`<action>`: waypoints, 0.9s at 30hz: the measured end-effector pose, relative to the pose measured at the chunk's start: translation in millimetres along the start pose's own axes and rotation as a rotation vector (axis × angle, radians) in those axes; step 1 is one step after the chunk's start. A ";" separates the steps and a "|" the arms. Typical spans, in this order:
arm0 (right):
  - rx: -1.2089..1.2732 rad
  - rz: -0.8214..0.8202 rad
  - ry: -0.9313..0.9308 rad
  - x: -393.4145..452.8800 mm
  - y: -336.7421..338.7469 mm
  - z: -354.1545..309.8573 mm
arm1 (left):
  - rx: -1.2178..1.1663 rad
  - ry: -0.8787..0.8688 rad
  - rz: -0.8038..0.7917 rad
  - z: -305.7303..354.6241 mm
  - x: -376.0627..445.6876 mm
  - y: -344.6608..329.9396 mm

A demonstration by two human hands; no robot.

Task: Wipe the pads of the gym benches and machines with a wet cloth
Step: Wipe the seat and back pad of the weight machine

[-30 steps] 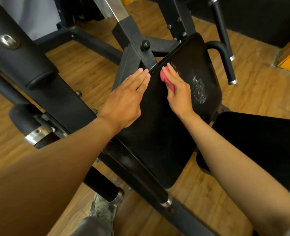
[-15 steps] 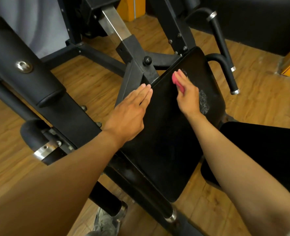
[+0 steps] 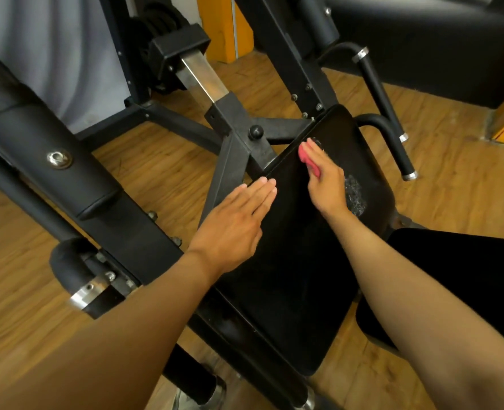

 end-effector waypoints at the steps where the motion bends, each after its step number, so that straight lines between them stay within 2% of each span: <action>1: 0.013 0.005 -0.041 3.9 1.9 1.0 | 0.020 -0.015 -0.005 0.1 1.9 -1.0; 3: 0.001 -0.039 -0.042 -3.9 -2.6 -6.1 | 0.043 -0.022 -0.015 0.7 4.0 -3.1; 8: -0.093 -0.171 0.271 -58.2 -29.6 -35.9 | 0.014 0.028 0.003 0.1 5.6 -4.2; 10: -0.108 -0.189 0.310 -57.0 -27.2 -28.7 | 0.015 0.037 0.015 0.4 5.4 -4.4; 12: -0.050 -0.118 0.191 -34.7 -17.7 -15.2 | -0.015 0.073 0.036 -1.1 4.9 -2.6; 14: 0.049 -0.046 -0.017 -10.3 -4.6 -3.8 | -0.068 0.125 0.060 -2.2 2.6 -1.4; 17: 0.030 -0.034 -0.073 -1.8 -4.9 -5.4 | -0.173 0.162 0.096 -4.4 0.1 2.0; 20: -0.008 -0.091 0.032 -29.1 -25.8 -24.0 | -0.268 0.190 0.112 -7.5 -2.9 5.3; 23: -0.037 -0.167 0.224 -78.3 -50.1 -46.9 | -0.320 0.187 0.127 -9.3 -3.9 5.7; 27: -0.072 -0.334 0.432 -138.1 -66.9 -59.8 | -0.311 0.163 0.119 -7.9 -3.6 6.3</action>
Point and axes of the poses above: each hand's wrist, its own x-axis towards the middle knuckle, its own y-axis out of the back of the hand, z = x × y, the point moved 2 cm from there along x, towards the middle knuckle, and after that the axes turned 15 degrees about -z, right-handed, at the moved point
